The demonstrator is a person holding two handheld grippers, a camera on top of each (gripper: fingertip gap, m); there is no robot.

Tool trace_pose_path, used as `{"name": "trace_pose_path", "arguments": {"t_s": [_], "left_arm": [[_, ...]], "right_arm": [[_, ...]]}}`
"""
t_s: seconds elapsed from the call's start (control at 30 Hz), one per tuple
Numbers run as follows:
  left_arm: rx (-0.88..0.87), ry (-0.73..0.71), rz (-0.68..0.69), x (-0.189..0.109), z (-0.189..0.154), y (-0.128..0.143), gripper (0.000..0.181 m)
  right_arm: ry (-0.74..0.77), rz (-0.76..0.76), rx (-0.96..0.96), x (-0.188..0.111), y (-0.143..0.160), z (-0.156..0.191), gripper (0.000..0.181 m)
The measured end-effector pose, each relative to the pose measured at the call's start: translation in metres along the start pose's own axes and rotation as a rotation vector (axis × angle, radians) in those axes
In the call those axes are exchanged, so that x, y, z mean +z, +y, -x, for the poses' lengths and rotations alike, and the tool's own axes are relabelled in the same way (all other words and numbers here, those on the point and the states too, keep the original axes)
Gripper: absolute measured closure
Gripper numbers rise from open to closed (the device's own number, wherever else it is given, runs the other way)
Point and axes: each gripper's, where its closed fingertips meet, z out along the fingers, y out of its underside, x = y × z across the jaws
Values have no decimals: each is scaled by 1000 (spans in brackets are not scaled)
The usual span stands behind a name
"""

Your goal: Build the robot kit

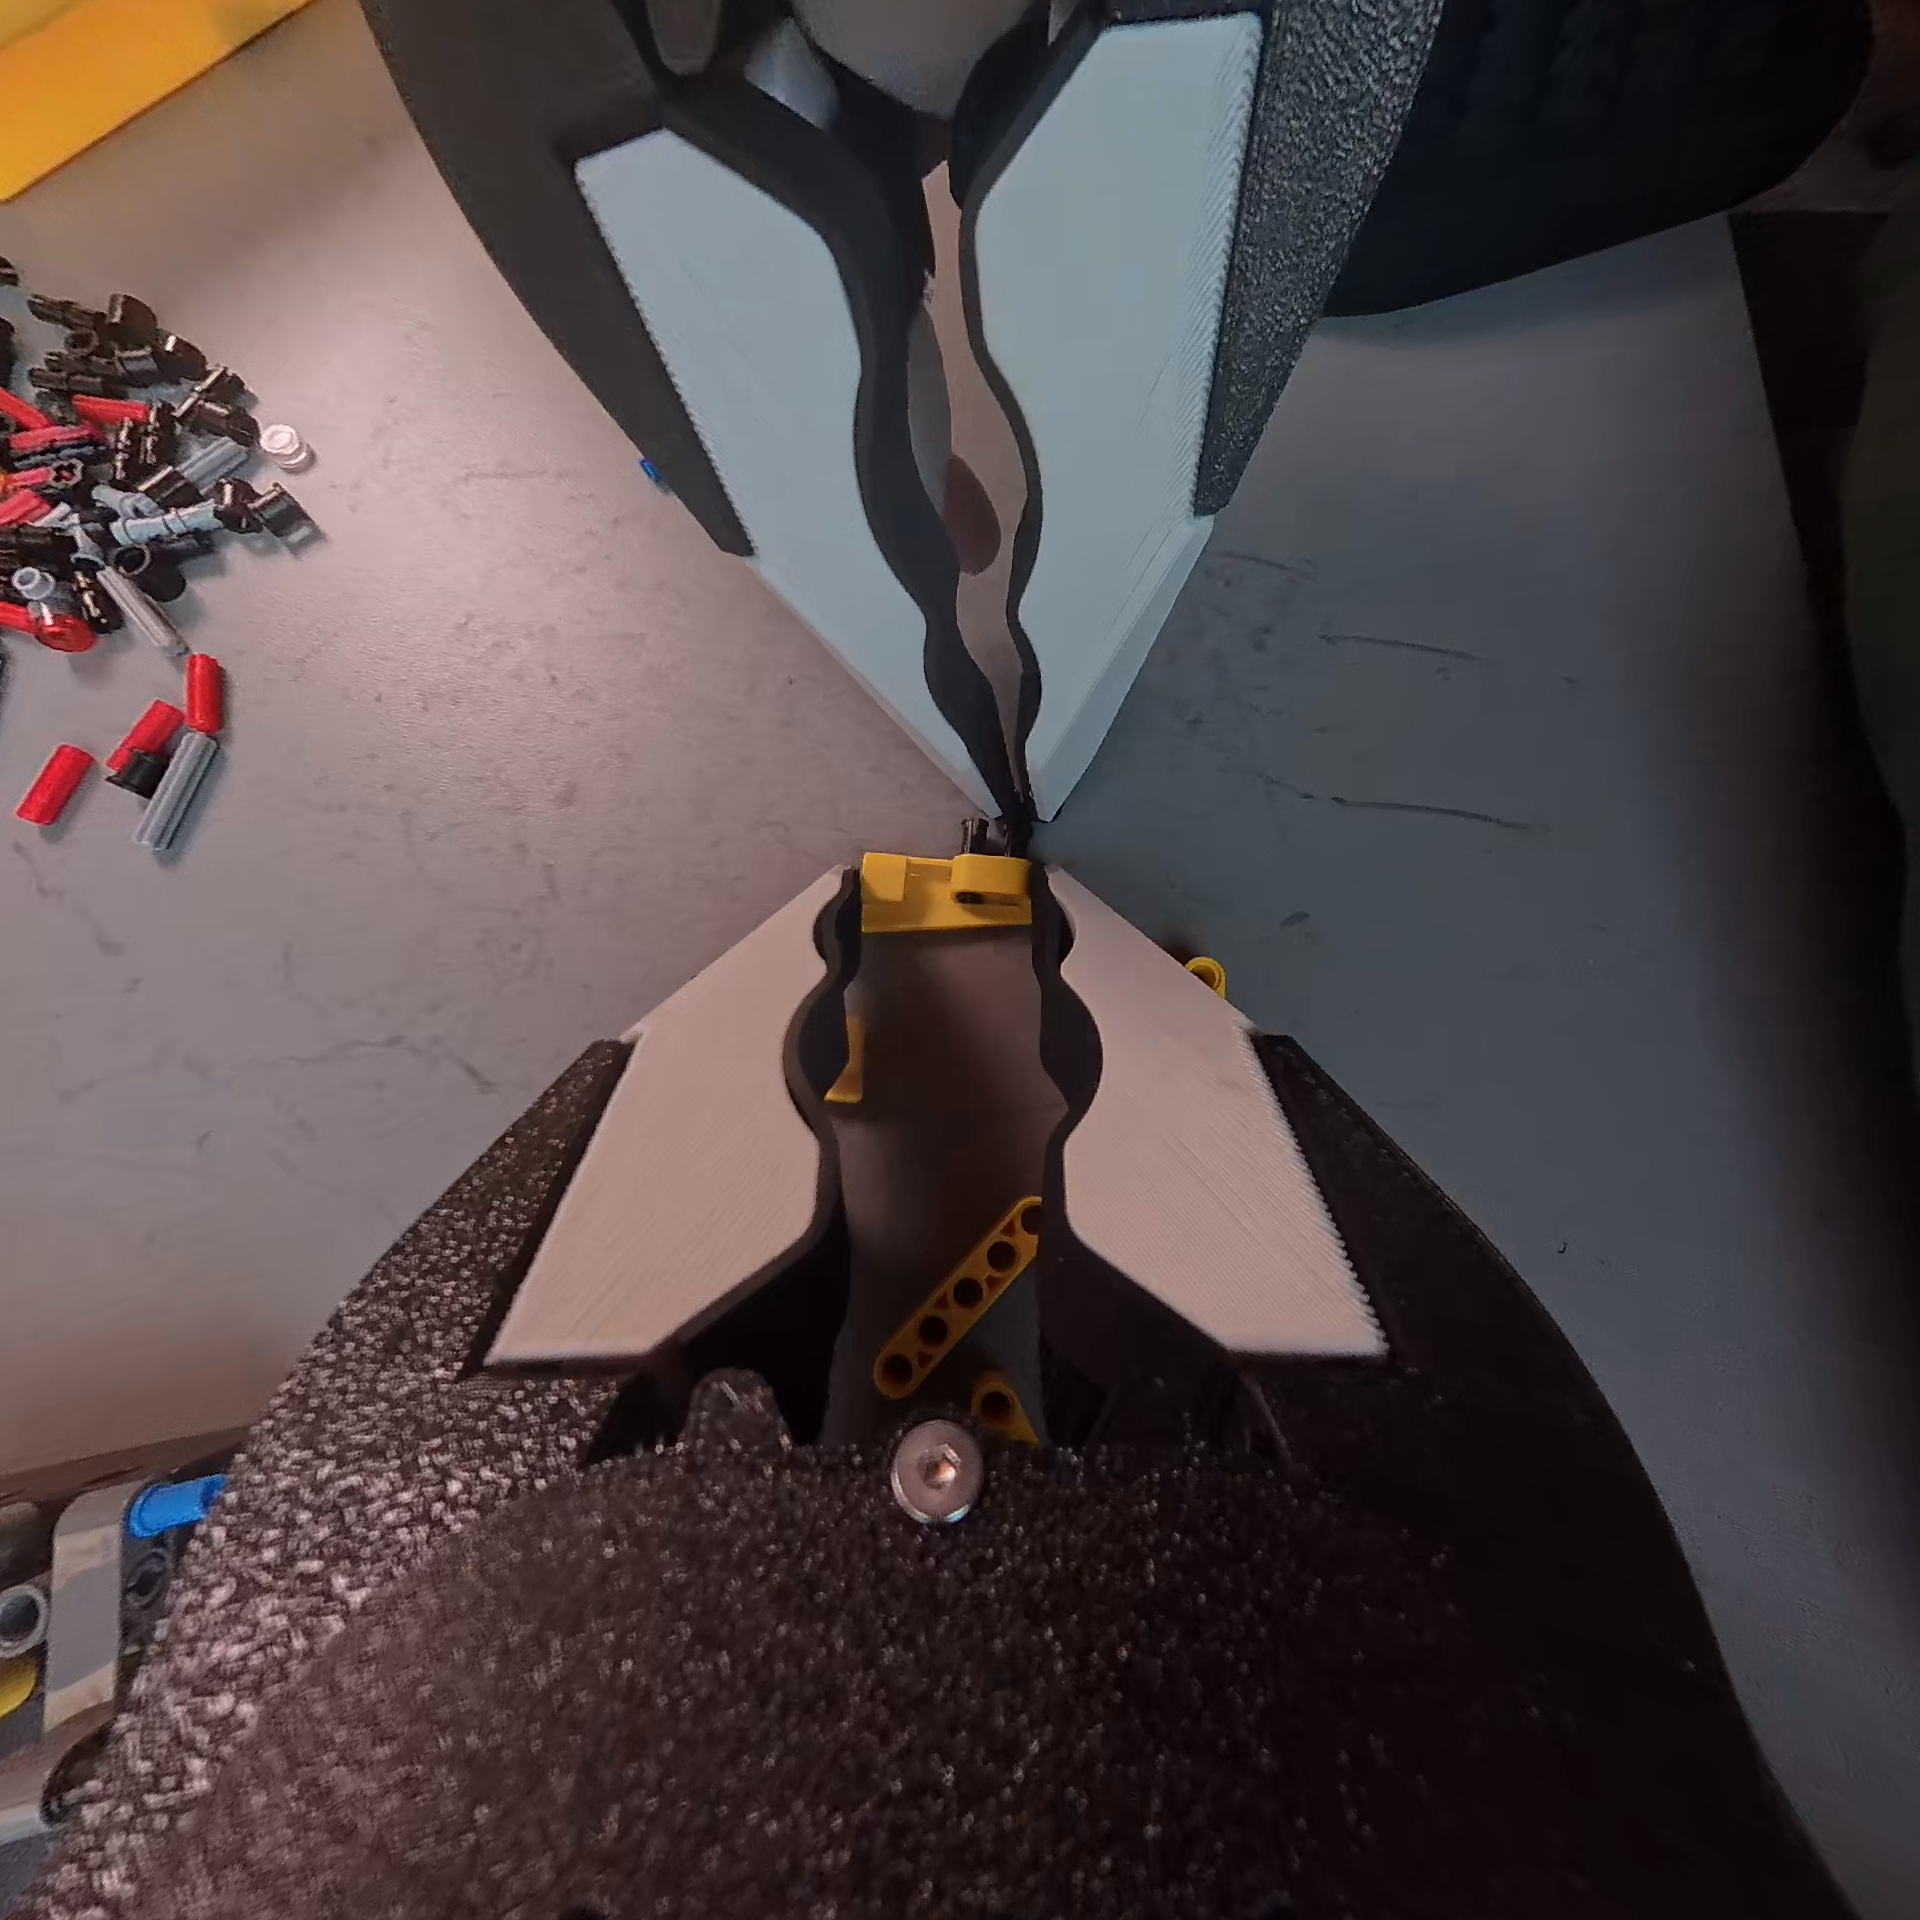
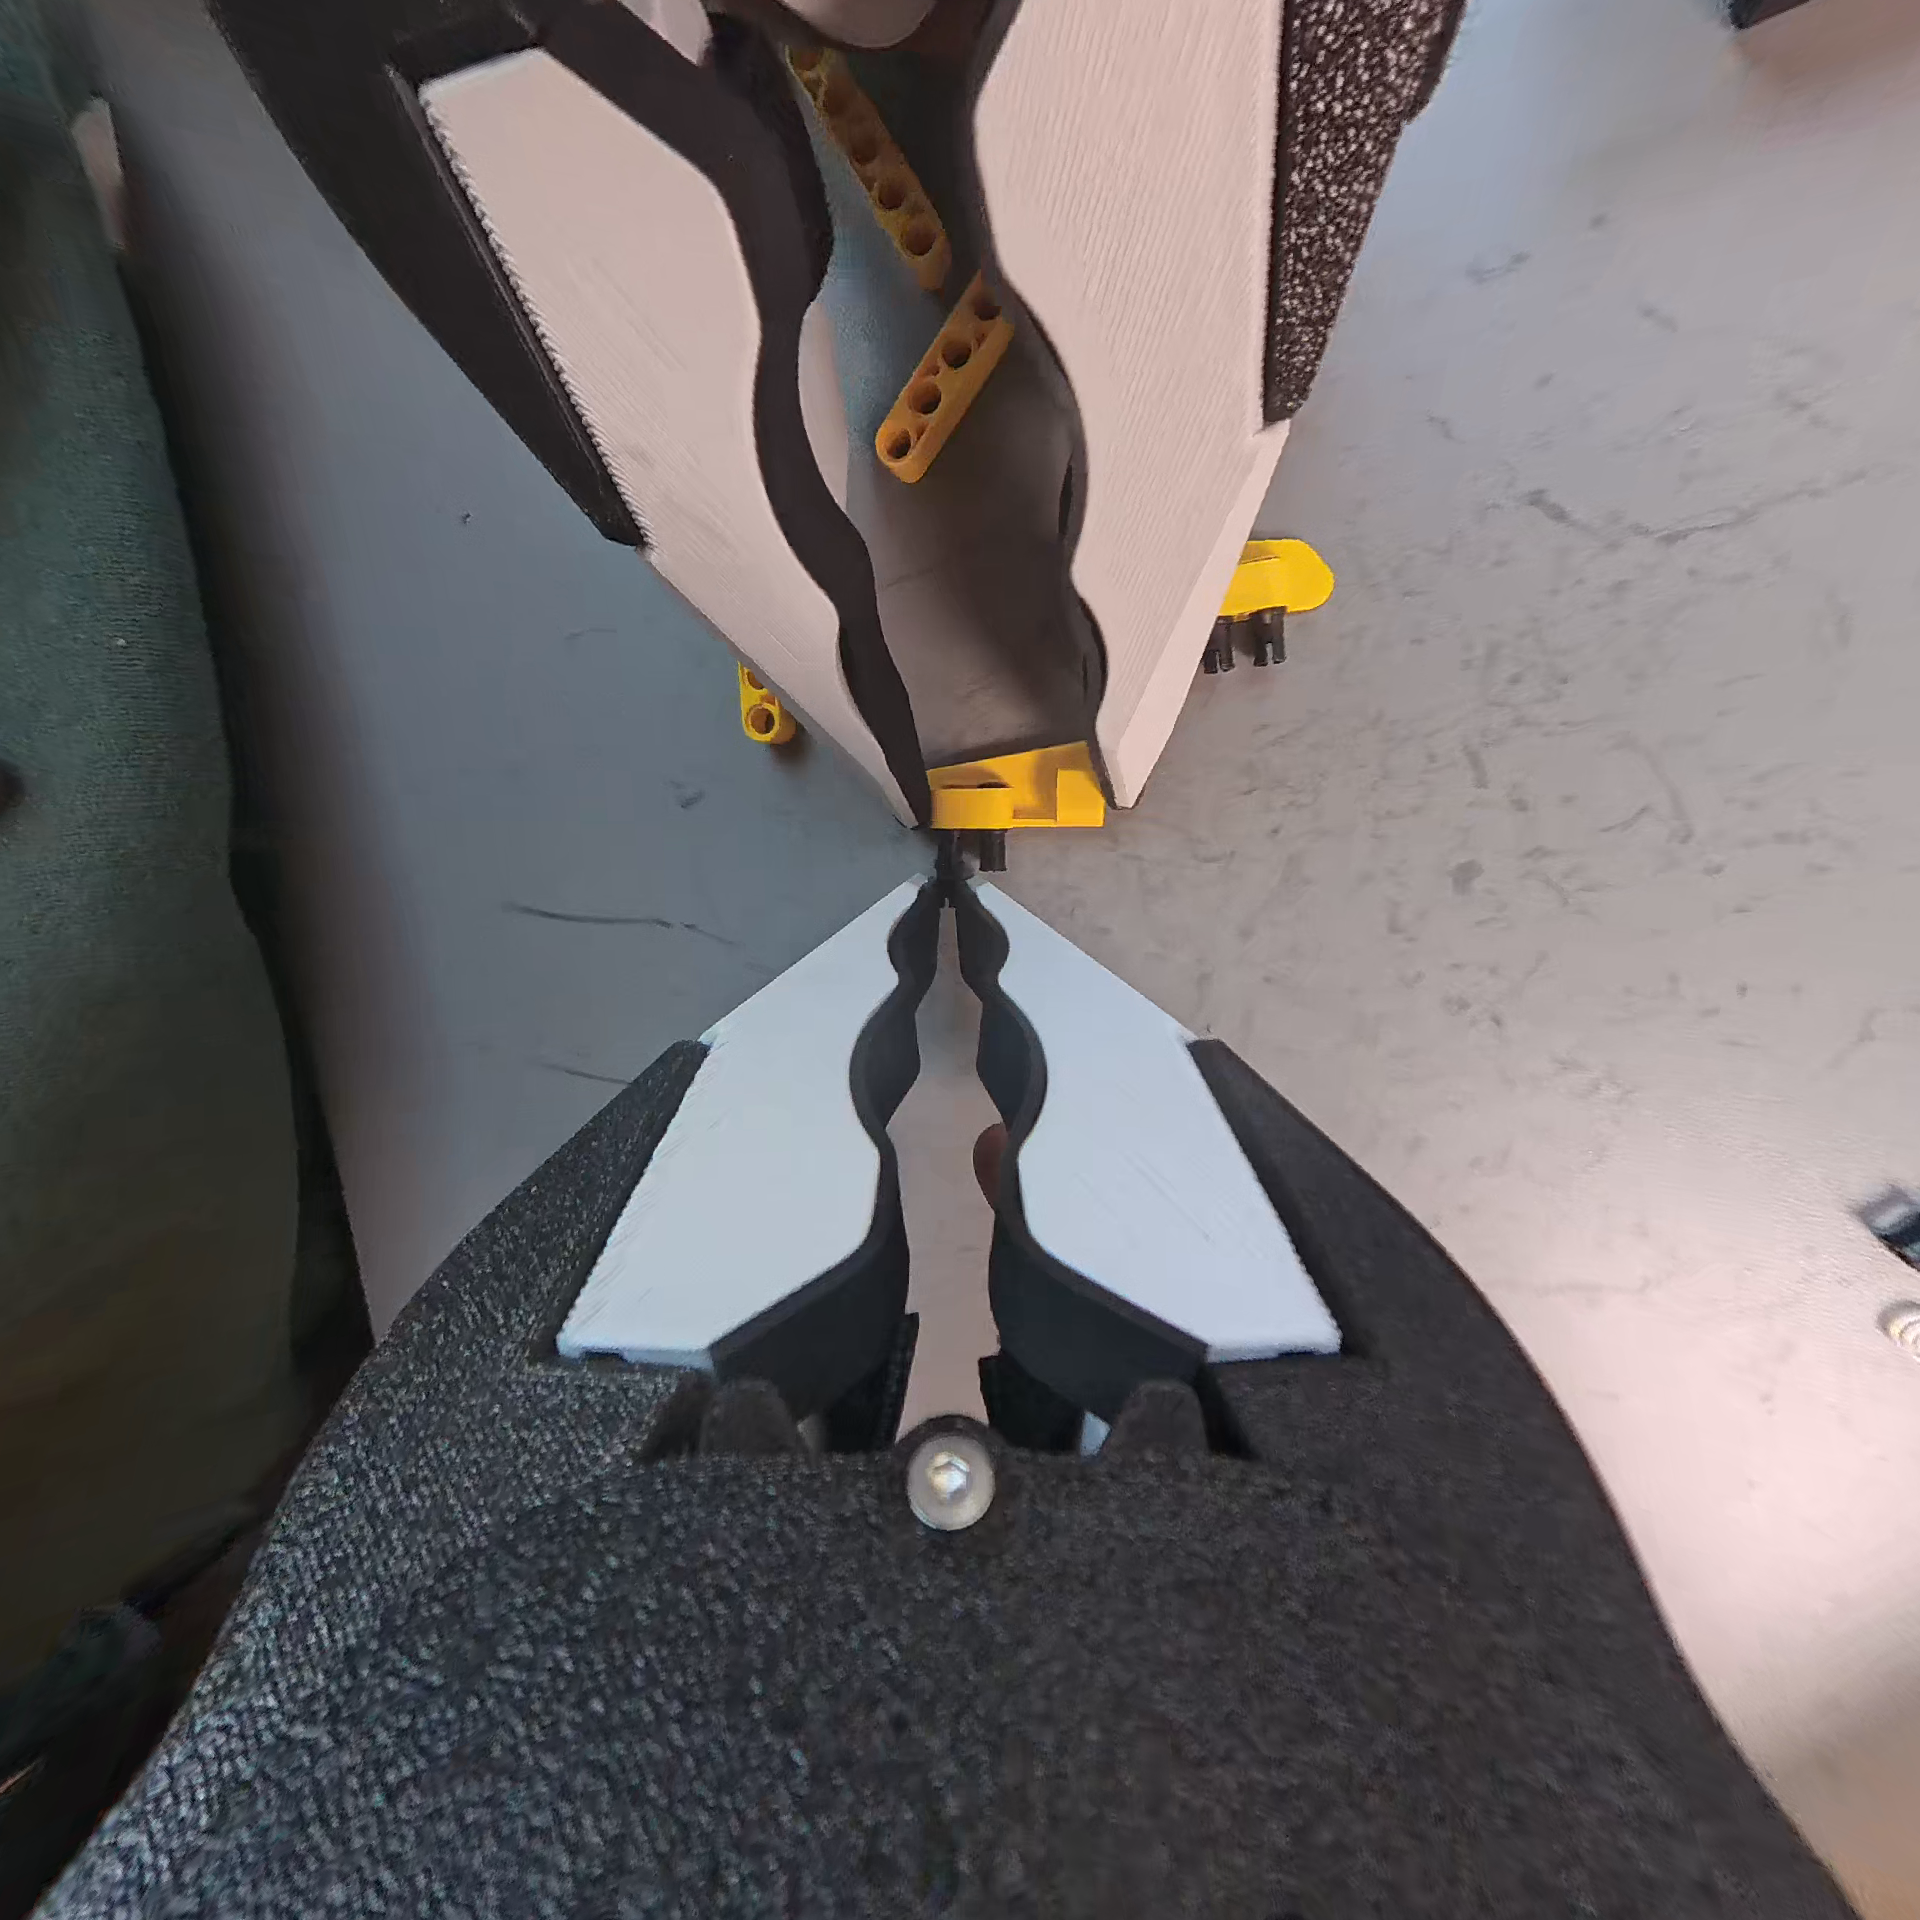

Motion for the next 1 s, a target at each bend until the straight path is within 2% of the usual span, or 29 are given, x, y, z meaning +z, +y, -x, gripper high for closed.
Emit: {"name": "trace_pose_path", "arguments": {"t_s": [0.17, 0.37, 0.57, 0.7, 0.83, 1.0], "left_arm": [[1, -7, 0, 0, 1, 0, 150], [1, -17, 2, 1, 1, -1, 150], [2, -18, 1, 1, 1, -1, 149], [15, -29, -2, 1, 1, -2, 150], [77, -73, -9, 1, 2, -4, 150], [251, -169, -21, 1, 1, -8, 150]], "right_arm": [[-37, -53, 52, -1, -1, 0, 180], [-12, -80, 34, -2, -1, -1, 180], [28, 10, -51, -1, 1, -1, 180], [27, 37, -28, -1, 0, -2, 180], [-28, 31, 95, 0, 0, -1, 180], [-110, -38, 162, 1, -3, 1, 180]]}}
